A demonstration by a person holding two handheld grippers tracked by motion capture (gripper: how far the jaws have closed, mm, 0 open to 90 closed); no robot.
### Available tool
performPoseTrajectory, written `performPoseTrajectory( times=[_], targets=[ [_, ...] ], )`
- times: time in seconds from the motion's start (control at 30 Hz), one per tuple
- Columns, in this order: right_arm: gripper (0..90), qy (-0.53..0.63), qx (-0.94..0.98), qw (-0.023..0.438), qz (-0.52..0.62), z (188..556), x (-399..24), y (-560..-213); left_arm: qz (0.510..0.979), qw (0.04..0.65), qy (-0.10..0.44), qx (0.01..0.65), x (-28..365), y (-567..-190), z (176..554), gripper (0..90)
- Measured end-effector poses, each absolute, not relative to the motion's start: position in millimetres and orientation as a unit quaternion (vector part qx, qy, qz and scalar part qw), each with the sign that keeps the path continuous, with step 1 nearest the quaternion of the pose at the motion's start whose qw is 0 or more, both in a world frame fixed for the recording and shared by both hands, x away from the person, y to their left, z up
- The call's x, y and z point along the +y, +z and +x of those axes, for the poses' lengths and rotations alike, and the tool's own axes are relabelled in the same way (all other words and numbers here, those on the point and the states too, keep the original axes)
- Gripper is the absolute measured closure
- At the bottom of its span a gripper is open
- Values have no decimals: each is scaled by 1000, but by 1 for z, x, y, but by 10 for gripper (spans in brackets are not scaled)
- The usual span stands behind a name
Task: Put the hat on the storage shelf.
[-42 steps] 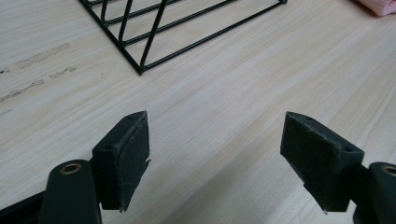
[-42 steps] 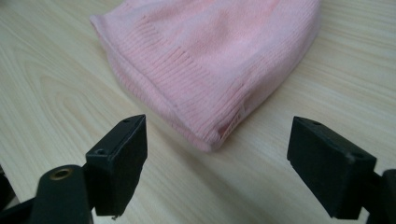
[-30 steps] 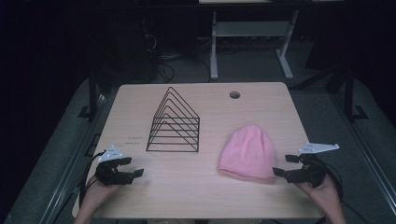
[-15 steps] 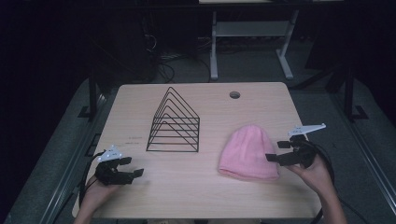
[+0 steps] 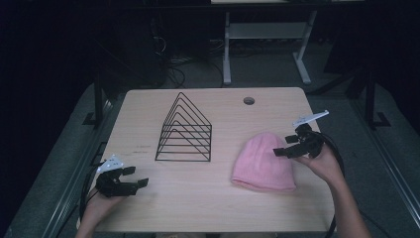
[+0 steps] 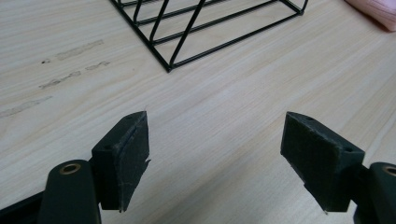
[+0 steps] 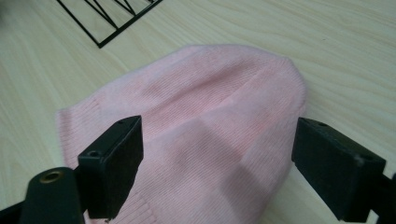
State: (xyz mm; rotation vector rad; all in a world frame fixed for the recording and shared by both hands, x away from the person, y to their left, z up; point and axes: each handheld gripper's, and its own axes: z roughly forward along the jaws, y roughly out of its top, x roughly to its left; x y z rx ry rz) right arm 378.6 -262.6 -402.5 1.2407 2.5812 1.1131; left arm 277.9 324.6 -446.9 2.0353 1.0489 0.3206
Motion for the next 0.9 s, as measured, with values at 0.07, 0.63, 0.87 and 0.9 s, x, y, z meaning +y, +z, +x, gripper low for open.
performPoseTrajectory(
  times=[0.07, 0.63, 0.87, 0.9],
  targets=[
    [162, 356, 840, 32, 409, 385, -262, -404, 805, 403, 127, 416, 326, -447, 278, 235],
    [235, 332, 842, 6, 424, 429, -259, -419, 802, 406, 126, 420, 326, -448, 280, 235],
    [310, 332, 834, -15, 441, 442, -256, -433, 803, 405, 123, 418, 327, -449, 282, 235],
    [323, 330, 833, -17, 443, 444, -255, -434, 803, 405, 123, 418, 327, -449, 282, 235]
  ],
)
